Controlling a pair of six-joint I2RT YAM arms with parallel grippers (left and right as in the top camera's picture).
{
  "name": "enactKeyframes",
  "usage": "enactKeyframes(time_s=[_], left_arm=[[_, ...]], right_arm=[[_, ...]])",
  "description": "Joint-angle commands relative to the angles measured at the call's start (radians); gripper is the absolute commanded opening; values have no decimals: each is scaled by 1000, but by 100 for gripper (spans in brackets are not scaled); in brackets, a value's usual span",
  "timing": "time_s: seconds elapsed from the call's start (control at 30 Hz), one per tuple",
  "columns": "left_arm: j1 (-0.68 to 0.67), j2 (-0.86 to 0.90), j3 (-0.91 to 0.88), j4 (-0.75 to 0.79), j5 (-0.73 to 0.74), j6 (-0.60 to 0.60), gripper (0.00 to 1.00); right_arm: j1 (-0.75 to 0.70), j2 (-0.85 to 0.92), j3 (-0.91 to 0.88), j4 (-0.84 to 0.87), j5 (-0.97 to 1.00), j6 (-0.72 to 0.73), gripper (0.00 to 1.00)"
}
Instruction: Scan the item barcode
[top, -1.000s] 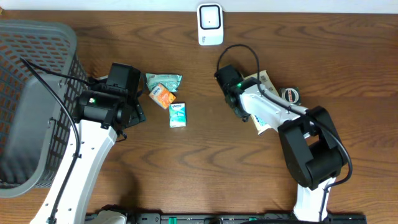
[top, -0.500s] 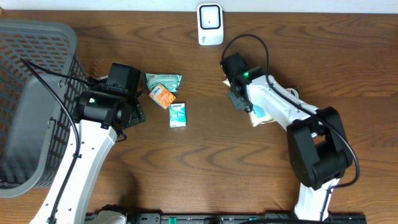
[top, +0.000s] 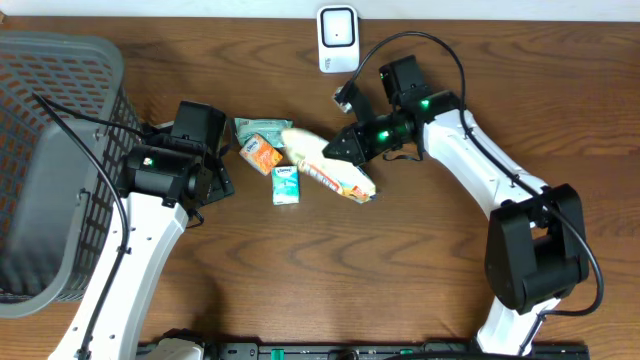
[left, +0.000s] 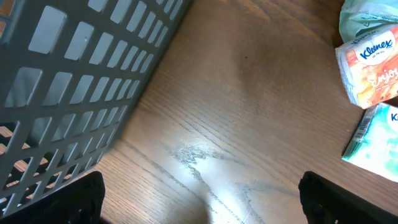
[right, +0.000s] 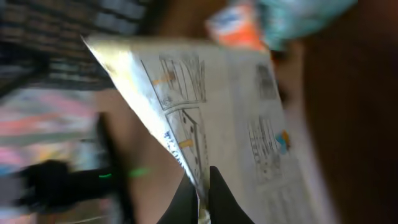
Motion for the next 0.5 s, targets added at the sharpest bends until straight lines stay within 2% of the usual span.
enactKeyframes(time_s=[0.0,0.13,0.23,0.33,0.43,0.47], left_arm=[[5,-6,3,-3,-13,-5,97],[5,-6,3,-3,-13,-5,98],[5,-6,3,-3,-13,-5,98],[5,-6,3,-3,-13,-5,97],[5,-6,3,-3,-13,-5,98],[5,-6,3,-3,-13,-5,98]], right_arm=[[-17,43,-37,34,-277,14,1],[-44,87,-70,66,-200,114,1],[-57,117,-77,56,-32,163,1],[-62,116,-76,37,119,163,1],[-61,85,-76,34,139,118,1],[-59,69,-76,29,150,100,4]])
